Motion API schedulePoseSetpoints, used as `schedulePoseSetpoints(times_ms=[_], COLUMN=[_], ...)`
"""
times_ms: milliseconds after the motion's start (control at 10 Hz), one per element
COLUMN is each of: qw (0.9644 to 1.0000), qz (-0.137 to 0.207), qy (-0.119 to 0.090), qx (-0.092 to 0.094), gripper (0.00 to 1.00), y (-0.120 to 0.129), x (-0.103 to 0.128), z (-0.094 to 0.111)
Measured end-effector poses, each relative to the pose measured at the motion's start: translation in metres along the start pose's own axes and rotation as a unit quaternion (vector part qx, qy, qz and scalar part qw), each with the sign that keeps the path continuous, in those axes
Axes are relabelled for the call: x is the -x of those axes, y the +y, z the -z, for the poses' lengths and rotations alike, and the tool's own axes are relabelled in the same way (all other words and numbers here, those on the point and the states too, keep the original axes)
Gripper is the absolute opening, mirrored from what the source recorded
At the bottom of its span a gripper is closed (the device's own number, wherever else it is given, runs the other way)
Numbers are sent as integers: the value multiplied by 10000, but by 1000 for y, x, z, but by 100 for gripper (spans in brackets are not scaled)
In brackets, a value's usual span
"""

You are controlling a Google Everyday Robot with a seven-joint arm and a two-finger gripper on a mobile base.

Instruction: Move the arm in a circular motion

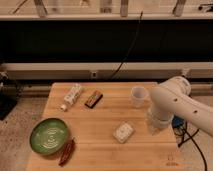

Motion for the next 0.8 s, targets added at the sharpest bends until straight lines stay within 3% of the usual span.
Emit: schedulePoseSetpoints(times_ms=[300, 500, 700, 800], qw=[9995, 9991, 9994, 9994], qz=[-283, -390, -341, -331], qy=[123, 129, 44, 56], qx=[-1, -56, -82, -62], gripper=[0, 0, 11, 11], y=[-41, -68, -95, -103], x=[-48, -69, -74, -69], z=[-1, -1, -2, -2])
